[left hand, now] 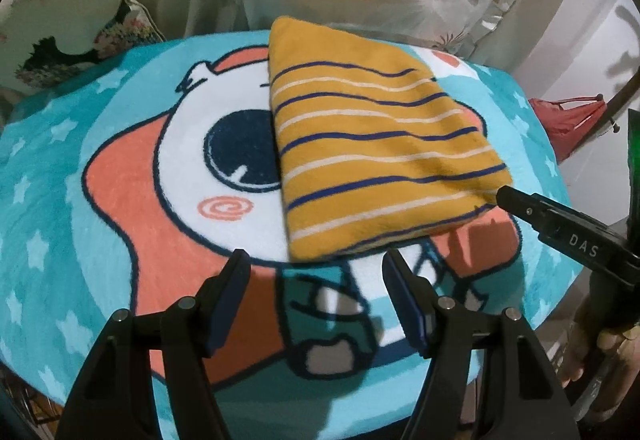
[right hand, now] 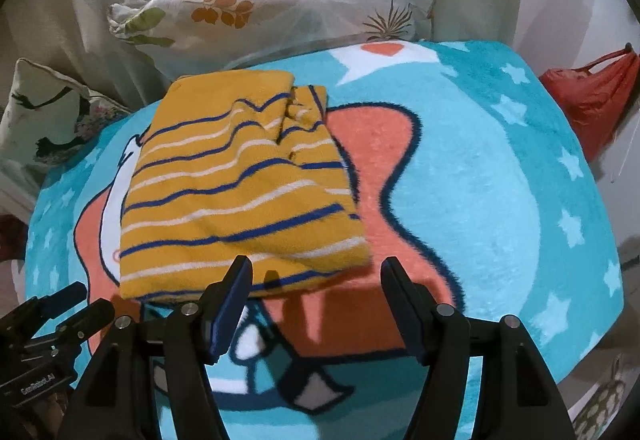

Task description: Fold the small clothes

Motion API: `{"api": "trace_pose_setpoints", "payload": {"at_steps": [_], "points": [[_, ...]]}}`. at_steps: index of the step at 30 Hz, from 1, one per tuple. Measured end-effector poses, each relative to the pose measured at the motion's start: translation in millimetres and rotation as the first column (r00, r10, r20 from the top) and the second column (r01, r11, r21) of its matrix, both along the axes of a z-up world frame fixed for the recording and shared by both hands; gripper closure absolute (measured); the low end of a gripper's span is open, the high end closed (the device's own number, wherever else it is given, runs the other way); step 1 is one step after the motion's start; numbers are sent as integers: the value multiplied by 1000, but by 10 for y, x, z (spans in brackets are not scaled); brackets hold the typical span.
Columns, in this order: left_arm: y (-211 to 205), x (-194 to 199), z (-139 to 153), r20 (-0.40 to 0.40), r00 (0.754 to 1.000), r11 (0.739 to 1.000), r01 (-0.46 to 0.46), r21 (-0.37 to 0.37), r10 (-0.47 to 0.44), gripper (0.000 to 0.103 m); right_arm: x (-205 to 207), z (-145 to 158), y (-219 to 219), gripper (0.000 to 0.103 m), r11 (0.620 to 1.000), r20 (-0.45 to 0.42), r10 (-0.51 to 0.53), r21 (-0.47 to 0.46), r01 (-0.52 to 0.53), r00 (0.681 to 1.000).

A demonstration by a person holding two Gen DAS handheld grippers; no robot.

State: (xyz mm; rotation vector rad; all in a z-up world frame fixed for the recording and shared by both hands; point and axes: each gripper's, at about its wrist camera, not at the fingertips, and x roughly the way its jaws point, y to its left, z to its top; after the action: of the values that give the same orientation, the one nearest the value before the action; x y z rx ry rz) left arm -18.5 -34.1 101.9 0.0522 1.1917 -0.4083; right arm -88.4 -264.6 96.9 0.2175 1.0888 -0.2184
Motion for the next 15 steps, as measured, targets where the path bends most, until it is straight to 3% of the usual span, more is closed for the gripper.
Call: {"api": "trace_pose_setpoints", "payload": {"at_steps": [10, 15], "points": [[-351, -443, 145, 66, 997, 1000, -29, 2, 29, 33, -346, 59, -285, 31, 999, 18, 45, 3, -45, 999], [-414, -598, 314, 167, 984, 998, -63, 20, 59, 33, -515, 77, -363, 30, 998, 29, 55, 5, -55, 998]]}}
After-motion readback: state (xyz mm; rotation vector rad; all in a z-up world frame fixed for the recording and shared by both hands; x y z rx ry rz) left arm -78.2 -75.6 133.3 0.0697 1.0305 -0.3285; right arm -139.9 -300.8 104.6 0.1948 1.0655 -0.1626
